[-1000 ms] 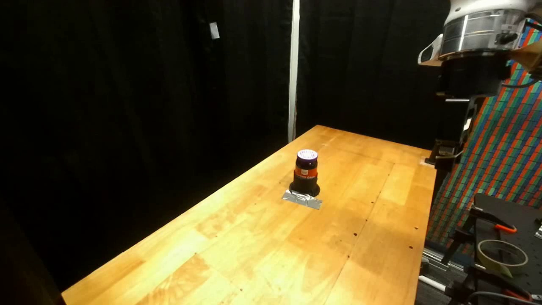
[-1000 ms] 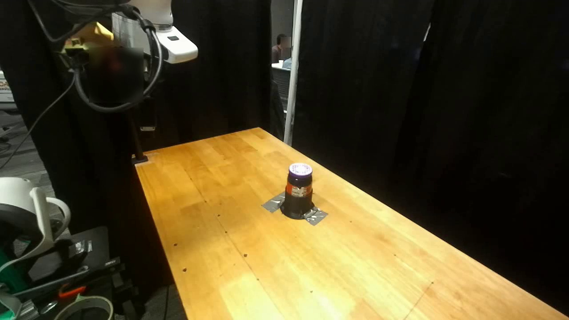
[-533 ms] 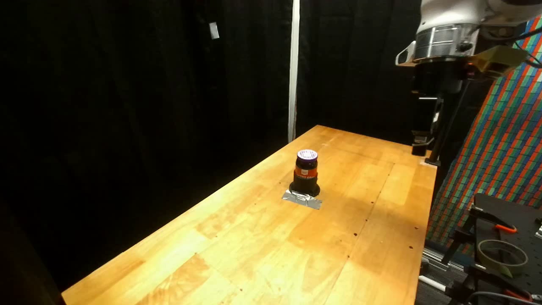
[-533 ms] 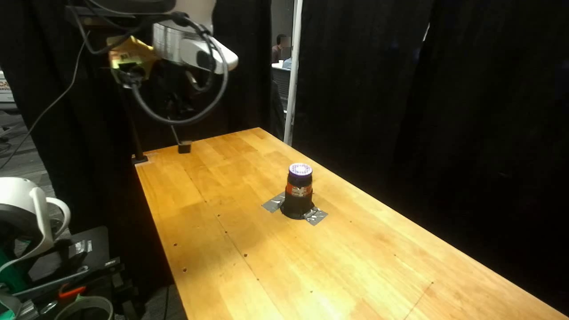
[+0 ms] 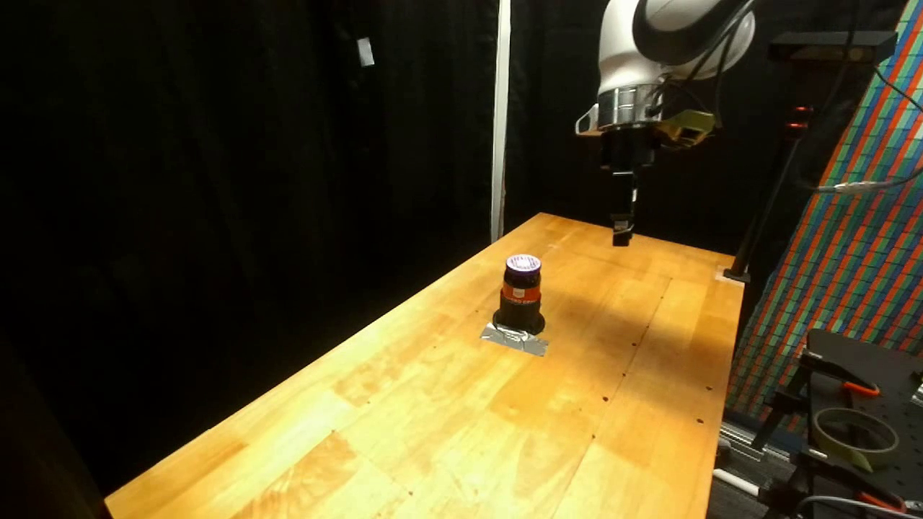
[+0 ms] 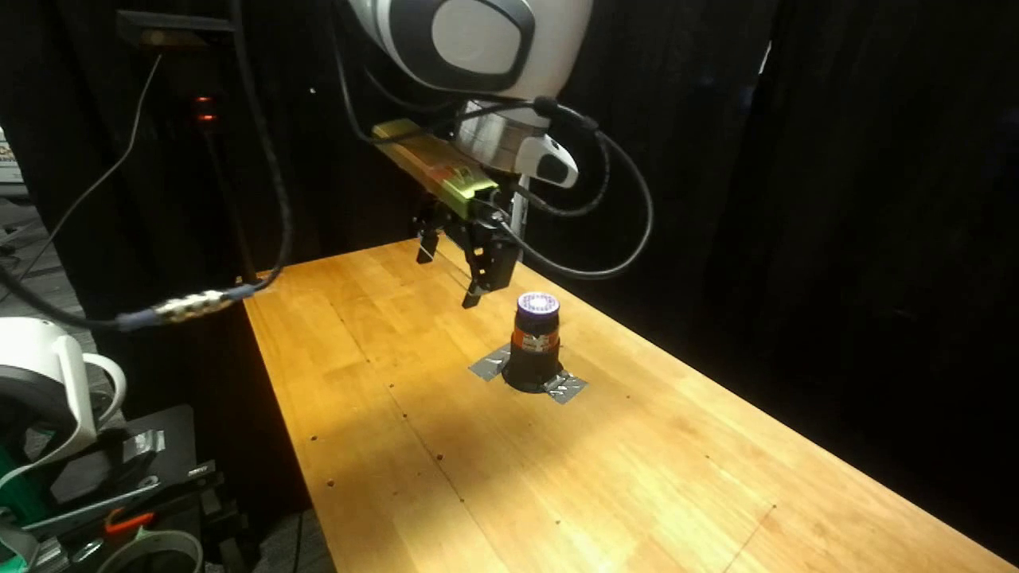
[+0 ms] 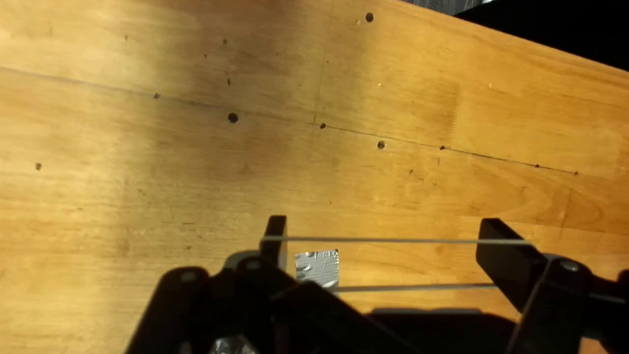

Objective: Put a rubber band around the base of the cup

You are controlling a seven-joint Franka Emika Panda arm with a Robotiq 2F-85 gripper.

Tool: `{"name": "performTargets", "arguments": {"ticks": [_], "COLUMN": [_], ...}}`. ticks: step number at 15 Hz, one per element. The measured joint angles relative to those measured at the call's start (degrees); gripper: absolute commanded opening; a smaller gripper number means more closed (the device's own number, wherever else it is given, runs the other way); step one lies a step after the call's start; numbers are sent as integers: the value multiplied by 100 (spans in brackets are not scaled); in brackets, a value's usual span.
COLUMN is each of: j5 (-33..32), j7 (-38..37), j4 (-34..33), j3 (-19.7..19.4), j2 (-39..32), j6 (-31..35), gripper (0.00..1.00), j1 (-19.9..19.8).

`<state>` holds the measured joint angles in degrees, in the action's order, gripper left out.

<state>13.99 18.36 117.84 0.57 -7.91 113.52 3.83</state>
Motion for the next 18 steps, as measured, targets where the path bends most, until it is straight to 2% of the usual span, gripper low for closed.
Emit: {"name": "performTargets", "arguments": {"ticks": [2,6,14,18], "j5": [-2,-140,-907,-1115], "j7": [246,252,-257,-358], "j4": [-636,-1871,-4186,-5272], "j3": [52,186,284,287], "j2": [-605,-1678,-3422,-4135], "j6": [-193,-411,-582,-1068], "gripper": [100,100,100,100], "j1": [-43,-62,-17,3]}}
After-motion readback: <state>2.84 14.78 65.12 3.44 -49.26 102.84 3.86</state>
